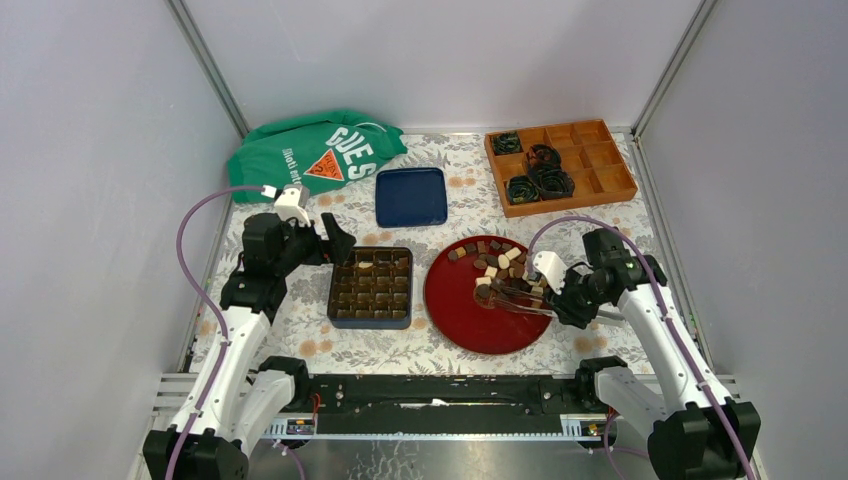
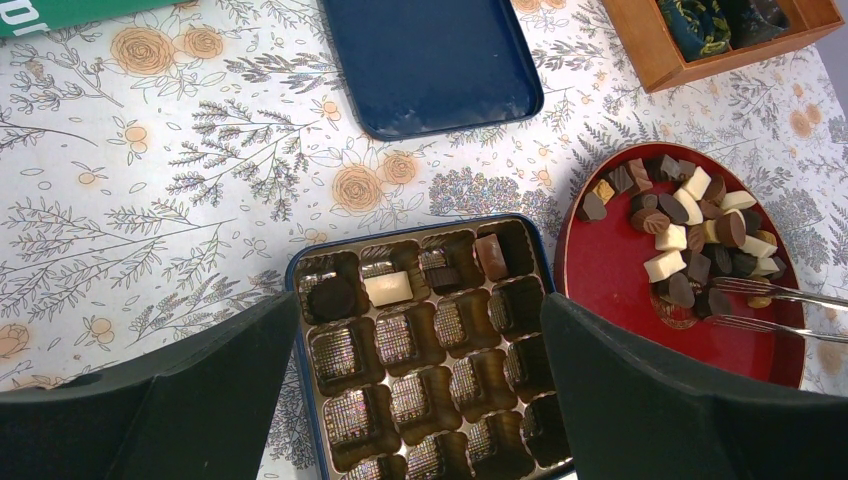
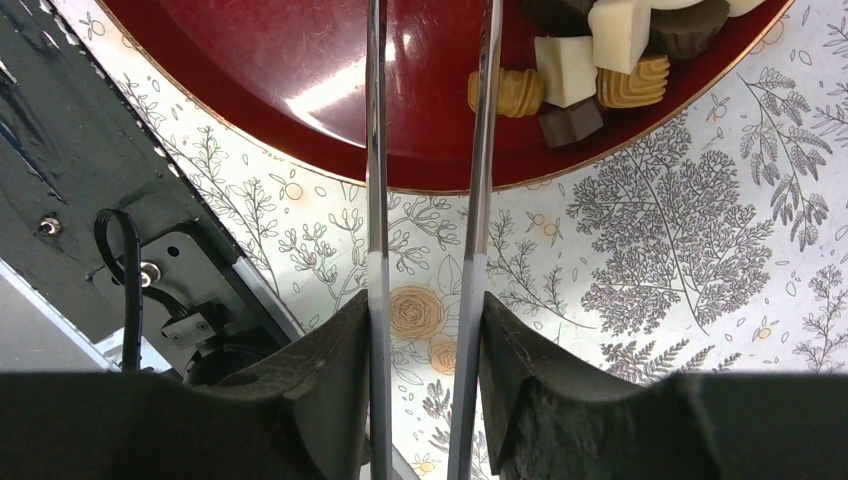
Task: Pack the chocolate
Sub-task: Pick up the fake chocolate from the plate.
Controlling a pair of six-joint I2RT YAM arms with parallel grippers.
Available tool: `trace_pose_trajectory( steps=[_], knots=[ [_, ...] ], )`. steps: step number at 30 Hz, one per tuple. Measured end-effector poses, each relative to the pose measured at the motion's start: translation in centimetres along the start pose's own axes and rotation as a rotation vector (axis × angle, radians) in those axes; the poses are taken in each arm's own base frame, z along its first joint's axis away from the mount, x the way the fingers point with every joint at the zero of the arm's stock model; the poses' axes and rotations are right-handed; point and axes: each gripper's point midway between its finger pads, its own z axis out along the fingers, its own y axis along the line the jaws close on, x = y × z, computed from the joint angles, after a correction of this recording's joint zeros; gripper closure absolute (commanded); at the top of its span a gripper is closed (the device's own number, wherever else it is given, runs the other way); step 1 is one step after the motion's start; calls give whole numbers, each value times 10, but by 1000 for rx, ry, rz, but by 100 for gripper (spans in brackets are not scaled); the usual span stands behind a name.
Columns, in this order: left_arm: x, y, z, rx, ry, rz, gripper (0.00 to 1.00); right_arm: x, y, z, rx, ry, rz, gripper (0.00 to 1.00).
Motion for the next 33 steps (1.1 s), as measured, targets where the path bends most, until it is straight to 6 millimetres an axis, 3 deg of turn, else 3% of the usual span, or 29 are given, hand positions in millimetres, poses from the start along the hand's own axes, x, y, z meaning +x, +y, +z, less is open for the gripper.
trace_pose_trajectory(
  steps=[3,11,15,25,33],
  knots=[
    [0,0,0,0,0,0,1,1,-1,-1,10,5,2,59],
    [0,0,0,0,0,0,1,-1,1,-5,7,0,12,90],
    [0,0,0,0,0,0,1,-8,0,-11,10,-23,10,99],
    [0,0,0,-1,0,0,1,-36,5,-28,-21,-123,16,100],
    [0,3,0,-18,-3,0,1,-77,-1,-38,-97,-241,17,100]
  ],
)
